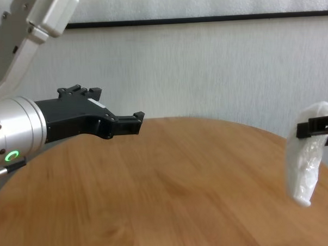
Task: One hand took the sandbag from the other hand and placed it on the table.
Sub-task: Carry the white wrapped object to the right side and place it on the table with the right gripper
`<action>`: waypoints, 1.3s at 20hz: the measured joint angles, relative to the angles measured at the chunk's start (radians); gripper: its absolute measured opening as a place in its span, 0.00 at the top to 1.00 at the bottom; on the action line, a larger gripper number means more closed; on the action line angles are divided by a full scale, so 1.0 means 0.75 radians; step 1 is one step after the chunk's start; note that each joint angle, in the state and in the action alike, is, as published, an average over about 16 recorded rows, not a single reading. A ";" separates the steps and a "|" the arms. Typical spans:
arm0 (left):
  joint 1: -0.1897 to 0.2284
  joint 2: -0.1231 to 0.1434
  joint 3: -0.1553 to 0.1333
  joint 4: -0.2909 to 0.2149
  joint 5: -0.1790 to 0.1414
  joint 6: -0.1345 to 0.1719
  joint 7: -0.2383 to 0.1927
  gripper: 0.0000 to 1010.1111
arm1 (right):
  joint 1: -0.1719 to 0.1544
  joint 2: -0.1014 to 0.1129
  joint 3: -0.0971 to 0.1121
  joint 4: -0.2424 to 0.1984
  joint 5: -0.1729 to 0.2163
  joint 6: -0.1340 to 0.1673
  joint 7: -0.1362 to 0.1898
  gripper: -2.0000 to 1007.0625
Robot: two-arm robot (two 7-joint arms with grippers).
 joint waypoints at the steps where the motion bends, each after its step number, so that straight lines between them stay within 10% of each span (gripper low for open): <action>1: 0.000 0.000 0.000 0.000 -0.001 -0.001 -0.001 0.01 | 0.008 -0.003 -0.008 0.008 -0.006 0.009 0.000 0.47; 26: 0.000 0.003 0.003 0.000 -0.011 -0.012 -0.008 0.01 | 0.084 -0.046 -0.069 0.106 -0.071 0.074 0.034 0.37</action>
